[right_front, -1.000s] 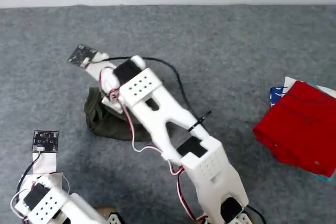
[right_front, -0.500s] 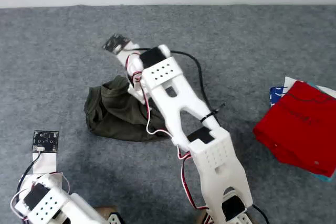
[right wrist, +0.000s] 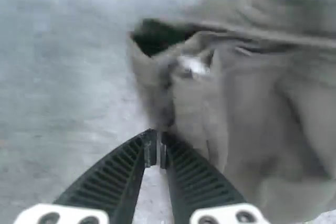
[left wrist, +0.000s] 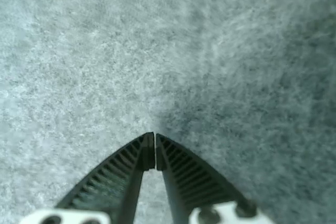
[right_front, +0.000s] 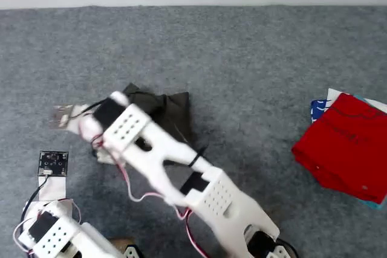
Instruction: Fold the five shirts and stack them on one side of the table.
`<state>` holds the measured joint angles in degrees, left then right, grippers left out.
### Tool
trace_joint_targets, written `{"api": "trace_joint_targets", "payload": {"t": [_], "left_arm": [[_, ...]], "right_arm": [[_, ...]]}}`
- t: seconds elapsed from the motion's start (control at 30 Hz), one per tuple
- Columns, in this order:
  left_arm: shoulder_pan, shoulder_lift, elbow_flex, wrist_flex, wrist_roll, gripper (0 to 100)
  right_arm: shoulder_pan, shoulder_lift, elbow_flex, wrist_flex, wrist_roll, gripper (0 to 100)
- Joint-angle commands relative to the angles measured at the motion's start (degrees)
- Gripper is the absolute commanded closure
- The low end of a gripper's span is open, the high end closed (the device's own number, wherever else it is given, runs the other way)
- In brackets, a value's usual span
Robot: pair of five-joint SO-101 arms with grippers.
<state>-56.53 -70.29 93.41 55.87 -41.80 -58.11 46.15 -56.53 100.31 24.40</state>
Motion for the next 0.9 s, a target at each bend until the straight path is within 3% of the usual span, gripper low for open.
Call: {"api": "trace_joint_targets", "payload": {"t": [0.0, 0.27, 0.4, 0.77, 0.87], "left_arm": [[0.2, -0.6, -0.5, -1.2, 0.3, 98], [0.2, -0.6, -0.4, -1.2, 0.3, 98], [0.1, -0.6, -0.4, -1.2, 0.3, 98], [-3.8, -0.6, -0.5, -1.1, 0.5, 98], [-4.0, -0.6, -0.5, -1.1, 1.1, 98]], "right_arm": [[0.2, -4.7, -7.5, 2.4, 0.4, 97.5], [12.3, -3.7, -11.2, 2.4, 0.2, 97.4], [13.8, -0.7, -8.8, 2.4, 0.1, 97.4], [-3.1, 8.6, -9.1, 1.9, -0.1, 97.4], [-4.8, 7.3, -13.5, 2.2, 0.3, 97.4]]}}
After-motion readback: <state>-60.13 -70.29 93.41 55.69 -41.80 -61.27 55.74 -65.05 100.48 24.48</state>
